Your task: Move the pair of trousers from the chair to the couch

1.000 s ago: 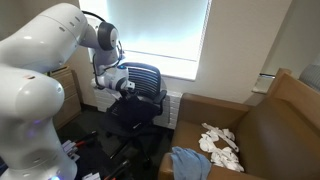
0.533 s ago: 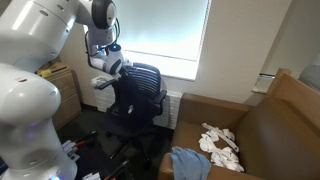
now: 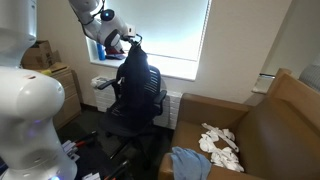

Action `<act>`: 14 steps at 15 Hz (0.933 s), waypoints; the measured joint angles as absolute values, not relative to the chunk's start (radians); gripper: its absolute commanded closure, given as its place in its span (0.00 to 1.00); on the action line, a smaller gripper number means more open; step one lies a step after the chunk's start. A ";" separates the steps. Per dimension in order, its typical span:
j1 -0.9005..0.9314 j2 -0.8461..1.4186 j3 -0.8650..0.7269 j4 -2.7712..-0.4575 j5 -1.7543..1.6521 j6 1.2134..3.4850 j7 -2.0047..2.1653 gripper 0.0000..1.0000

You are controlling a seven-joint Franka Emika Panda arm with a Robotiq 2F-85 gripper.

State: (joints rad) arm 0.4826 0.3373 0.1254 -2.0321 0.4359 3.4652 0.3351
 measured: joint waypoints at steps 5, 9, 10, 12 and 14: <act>0.743 0.081 -0.218 -2.098 0.763 3.461 0.196 0.97; 0.788 -0.002 -0.312 -2.112 0.811 3.449 0.120 0.97; 0.792 0.001 -0.311 -2.115 0.811 3.449 0.120 0.97; 0.799 0.008 -0.311 -2.121 0.811 3.450 0.120 0.99; 0.789 0.022 -0.334 -2.079 0.809 3.461 0.148 0.99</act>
